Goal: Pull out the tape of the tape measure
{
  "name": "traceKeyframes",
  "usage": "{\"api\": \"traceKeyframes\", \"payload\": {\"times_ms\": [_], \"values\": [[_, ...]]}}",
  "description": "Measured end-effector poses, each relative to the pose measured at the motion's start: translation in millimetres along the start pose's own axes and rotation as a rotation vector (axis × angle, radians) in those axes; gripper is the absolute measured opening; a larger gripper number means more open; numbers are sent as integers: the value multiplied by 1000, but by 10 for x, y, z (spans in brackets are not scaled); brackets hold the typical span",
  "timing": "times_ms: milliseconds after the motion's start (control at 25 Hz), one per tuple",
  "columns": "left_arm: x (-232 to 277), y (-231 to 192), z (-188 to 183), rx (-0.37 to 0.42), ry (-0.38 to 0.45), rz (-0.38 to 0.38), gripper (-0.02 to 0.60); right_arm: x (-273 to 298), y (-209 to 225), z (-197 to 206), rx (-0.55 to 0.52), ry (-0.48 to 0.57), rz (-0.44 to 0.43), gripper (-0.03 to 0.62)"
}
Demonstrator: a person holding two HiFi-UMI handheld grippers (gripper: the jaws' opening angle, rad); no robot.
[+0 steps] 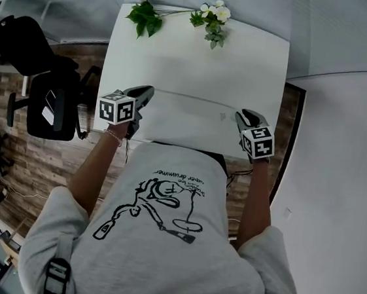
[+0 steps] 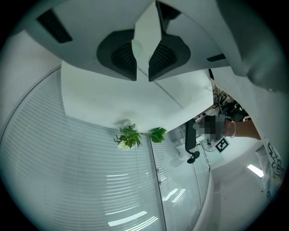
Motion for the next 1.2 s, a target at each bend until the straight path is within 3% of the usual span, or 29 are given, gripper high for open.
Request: {"api": "traceKeyframes", "payload": {"times_ms": [240, 720, 1200], "values": [[-156, 352, -207, 80, 74, 16, 20, -323, -147, -301, -5, 116, 20, 44], [-486, 1010, -555, 229, 238, 19, 20, -1066, -442, -913, -36, 336, 47, 18], [-883, 1582, -840, 389, 382, -12, 20, -1602, -654, -1190, -55, 454, 52, 11]]}}
Point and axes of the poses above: the fingertips, and each gripper's own axes: x forward along the fingers, y to its right, z out of its underside, the point moved 4 cm from there along -x, backward along the fingers, and after that the axes turned 12 degrees about -y, right-handed, at the moved point
